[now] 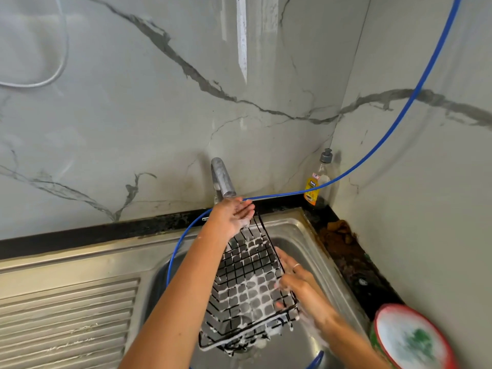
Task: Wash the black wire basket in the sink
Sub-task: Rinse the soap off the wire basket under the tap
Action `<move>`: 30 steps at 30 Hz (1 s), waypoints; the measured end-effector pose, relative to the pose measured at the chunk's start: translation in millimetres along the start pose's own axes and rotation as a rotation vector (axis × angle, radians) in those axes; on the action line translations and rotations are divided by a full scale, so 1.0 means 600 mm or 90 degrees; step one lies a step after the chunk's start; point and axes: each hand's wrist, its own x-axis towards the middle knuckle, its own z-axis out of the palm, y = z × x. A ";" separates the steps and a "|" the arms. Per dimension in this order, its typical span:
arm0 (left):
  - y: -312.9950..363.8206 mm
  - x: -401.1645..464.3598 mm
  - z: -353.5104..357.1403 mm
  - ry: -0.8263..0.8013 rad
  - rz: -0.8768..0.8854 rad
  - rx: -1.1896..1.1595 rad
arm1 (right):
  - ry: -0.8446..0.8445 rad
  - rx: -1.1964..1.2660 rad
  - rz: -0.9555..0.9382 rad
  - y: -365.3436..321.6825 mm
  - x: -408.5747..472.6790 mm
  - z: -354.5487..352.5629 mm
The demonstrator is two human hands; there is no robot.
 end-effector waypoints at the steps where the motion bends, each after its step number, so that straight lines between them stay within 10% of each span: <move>1: -0.001 0.007 -0.001 -0.007 -0.001 -0.052 | -0.002 0.002 0.001 0.002 -0.001 0.000; 13: 0.029 0.044 0.024 -0.044 0.037 -0.448 | -0.026 0.003 -0.021 0.016 0.015 0.004; 30: 0.053 -0.047 -0.148 0.189 0.457 0.817 | -0.014 0.189 -0.059 -0.007 0.057 0.018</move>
